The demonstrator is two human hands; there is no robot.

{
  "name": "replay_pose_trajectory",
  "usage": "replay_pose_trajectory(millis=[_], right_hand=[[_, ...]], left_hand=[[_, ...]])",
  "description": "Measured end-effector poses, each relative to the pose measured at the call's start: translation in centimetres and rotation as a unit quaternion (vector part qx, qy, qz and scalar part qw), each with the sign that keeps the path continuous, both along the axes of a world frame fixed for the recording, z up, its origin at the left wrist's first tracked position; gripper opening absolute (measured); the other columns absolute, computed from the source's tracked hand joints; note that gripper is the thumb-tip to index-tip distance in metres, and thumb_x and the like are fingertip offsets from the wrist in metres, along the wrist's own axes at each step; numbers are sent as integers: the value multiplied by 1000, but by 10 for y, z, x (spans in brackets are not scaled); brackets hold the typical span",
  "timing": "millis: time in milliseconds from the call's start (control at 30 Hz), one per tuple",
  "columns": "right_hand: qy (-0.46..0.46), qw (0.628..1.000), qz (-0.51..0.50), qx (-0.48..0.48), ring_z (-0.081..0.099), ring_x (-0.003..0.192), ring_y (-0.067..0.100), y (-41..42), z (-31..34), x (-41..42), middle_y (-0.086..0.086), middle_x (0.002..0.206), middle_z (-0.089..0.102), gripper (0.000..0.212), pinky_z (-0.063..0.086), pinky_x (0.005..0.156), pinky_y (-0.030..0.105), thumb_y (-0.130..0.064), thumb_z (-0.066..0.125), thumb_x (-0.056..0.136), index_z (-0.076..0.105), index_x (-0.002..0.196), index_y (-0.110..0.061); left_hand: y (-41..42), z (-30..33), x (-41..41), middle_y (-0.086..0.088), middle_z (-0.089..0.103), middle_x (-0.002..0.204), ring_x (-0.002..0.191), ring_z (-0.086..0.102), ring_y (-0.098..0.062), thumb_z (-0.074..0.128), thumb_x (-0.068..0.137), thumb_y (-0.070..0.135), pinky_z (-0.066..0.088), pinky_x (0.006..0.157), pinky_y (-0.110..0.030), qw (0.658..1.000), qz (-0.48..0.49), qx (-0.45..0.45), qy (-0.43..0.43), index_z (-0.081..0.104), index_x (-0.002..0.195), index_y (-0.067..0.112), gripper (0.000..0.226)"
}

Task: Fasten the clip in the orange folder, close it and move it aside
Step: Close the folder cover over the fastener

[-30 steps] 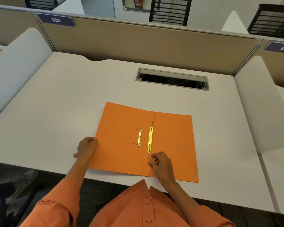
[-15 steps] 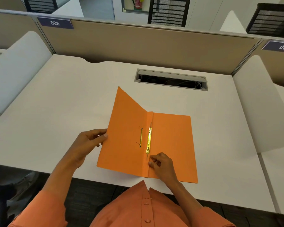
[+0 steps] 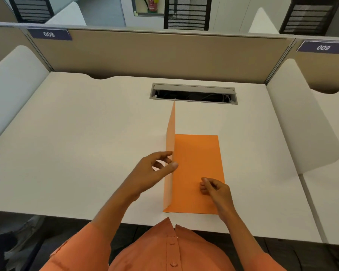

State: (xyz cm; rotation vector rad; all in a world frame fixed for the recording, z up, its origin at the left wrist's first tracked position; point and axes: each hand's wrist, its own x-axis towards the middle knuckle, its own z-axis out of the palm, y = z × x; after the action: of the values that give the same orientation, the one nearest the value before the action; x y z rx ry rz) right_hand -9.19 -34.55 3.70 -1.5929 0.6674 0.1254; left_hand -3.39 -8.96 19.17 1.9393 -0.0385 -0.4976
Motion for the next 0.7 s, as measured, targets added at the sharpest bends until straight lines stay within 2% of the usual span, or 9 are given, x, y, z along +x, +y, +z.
replay_pose_trajectory(millis=[167,300,400,467,600,700], right_hand=[[13,1000,-7,16,78,92,21,-26,-2,-5,0,94,82,27,60,95,38,-42,70,95,80,106,-20],[31,998,-17,61,78,98,24,-39,-2,-4,5,100,82,38,59,98,42,-47,63,98,79,109,-15],[40,992,-19,119,78,102,27,-46,1,-3,10,107,81,54,59,99,44,-54,50,102,73,118,-7],[45,987,-21,153,77,102,27,-49,3,-2,13,109,80,61,58,98,43,-56,43,104,70,122,-4],[68,975,-19,210,74,110,31,-57,3,-4,17,120,76,68,55,105,51,-64,36,102,69,125,-9],[98,965,-17,244,73,114,35,-60,11,-4,15,119,77,70,54,104,56,-68,31,101,70,127,-16]], left_hand=[[-41,-6,-5,15,58,128,104,63,-6,69,88,60,49,79,-18,1000,-6,27,-14,48,147,35,67],[-76,-18,-7,13,54,129,100,62,-7,67,87,63,55,87,-28,997,-6,66,-25,43,151,33,75],[-102,-28,-11,10,54,133,110,60,-13,67,84,67,54,94,-34,995,-3,95,-29,44,149,33,78],[-118,-33,-13,9,54,137,119,57,-12,67,83,66,50,96,-33,993,-2,115,-39,46,147,33,75],[-144,-43,-14,6,52,141,129,54,-15,66,85,63,47,96,-35,984,-24,167,-52,46,148,29,74],[-151,-48,-14,5,52,139,126,54,-15,65,87,64,50,100,-38,987,-60,152,-6,43,151,28,76]])
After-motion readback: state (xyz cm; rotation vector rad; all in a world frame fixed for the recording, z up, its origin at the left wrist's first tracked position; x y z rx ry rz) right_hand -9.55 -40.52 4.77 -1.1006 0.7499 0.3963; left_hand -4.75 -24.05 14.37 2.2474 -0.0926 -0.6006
